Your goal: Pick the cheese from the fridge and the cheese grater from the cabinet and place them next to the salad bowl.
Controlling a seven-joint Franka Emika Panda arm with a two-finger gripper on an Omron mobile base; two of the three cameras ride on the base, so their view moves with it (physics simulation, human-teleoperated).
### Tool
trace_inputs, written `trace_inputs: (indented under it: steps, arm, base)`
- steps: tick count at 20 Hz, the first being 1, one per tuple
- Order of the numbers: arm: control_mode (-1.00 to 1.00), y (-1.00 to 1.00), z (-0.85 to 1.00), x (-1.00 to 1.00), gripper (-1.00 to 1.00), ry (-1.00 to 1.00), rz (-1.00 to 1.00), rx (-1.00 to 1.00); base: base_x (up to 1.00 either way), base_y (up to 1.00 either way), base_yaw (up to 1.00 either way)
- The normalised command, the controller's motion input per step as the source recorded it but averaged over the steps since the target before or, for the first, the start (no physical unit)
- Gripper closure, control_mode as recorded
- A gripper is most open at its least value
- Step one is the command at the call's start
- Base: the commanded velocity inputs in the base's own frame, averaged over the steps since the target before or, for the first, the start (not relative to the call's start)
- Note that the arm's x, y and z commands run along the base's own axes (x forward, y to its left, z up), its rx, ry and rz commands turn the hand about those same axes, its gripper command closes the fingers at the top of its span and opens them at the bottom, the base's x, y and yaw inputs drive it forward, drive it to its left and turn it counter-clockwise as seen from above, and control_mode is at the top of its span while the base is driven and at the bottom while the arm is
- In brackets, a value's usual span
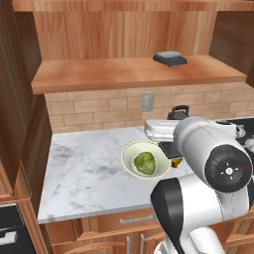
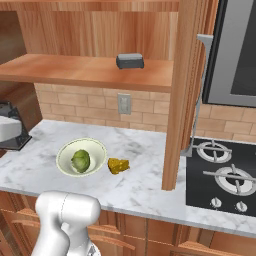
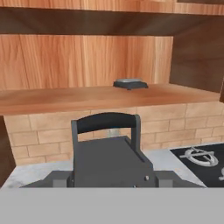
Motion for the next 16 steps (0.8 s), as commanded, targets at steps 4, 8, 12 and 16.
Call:
trace_inputs:
  steps: [4,8,12,16]
  arm:
    - [-1.0,0.01,-0.46,-0.03,1.0,0.0,0.0,0.0]
    - [-1.0,0.0,-0.58,-0.02,1.0,0.0,0.02,0.0]
    - [-1.0,0.0,-0.59,0.0,1.0,-0.03,0.06,0.0]
    - [-1.0,0.0,-0.6,0.0,1.0,-0.04,0.07,0.0]
  base:
    - [0.0,0.0,0.0]
    - [0.0,0.0,0.0]
    - [0.0,0.0,0.0]
    - [0.0,0.0,0.0]
